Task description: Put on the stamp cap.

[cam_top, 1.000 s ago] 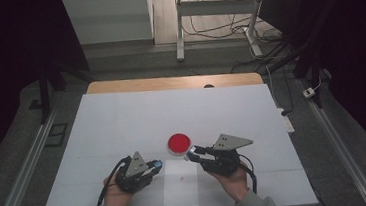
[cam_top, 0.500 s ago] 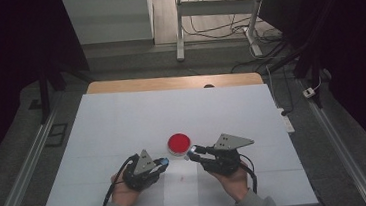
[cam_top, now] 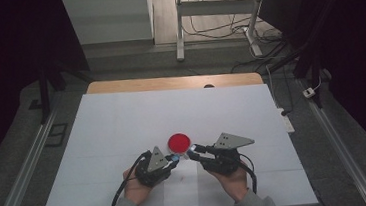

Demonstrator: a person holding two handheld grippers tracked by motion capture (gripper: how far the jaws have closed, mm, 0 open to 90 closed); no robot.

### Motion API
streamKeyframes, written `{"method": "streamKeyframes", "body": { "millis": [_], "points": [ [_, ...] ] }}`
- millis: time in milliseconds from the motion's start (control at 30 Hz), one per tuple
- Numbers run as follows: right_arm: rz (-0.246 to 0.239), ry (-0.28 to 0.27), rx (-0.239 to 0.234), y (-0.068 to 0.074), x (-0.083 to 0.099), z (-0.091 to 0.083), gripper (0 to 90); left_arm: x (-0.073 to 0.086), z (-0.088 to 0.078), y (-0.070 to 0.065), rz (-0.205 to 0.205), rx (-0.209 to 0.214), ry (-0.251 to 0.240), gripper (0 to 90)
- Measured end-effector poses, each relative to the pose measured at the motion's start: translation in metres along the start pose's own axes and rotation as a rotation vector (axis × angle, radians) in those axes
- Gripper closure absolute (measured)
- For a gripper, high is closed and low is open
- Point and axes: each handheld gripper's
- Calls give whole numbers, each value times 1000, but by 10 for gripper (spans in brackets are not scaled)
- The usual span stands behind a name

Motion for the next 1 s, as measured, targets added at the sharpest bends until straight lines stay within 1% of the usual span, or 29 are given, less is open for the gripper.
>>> {"method": "streamKeyframes", "body": {
  "millis": [100, 267, 333, 567, 667, 1000],
  "points": [
    [7, 5, 6, 0, 0, 1, 667, -2, 3, -1, 7, 9, 4, 740],
    [10, 9, 7, 1, 1, 3, 667, -3, 7, -3, 9, 8, 3, 740],
    [10, 10, 9, 1, 1, 5, 667, -3, 7, -3, 16, 10, 6, 740],
    [16, 15, 10, 3, 3, 8, 667, -4, 7, -5, 19, 9, 6, 740],
    [19, 17, 18, 3, 3, 9, 667, -4, 8, -6, 24, 11, 6, 740],
    [38, 21, 22, 5, 4, 13, 667, -4, 9, -7, 24, 14, 5, 740]
  ]
}}
Point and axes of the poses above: each handheld gripper's, and its own axes: z roughly forward along the jaws, x roughly out of its underside, y roughly to its left, and after that the axes turned 12 degrees about z, right-handed
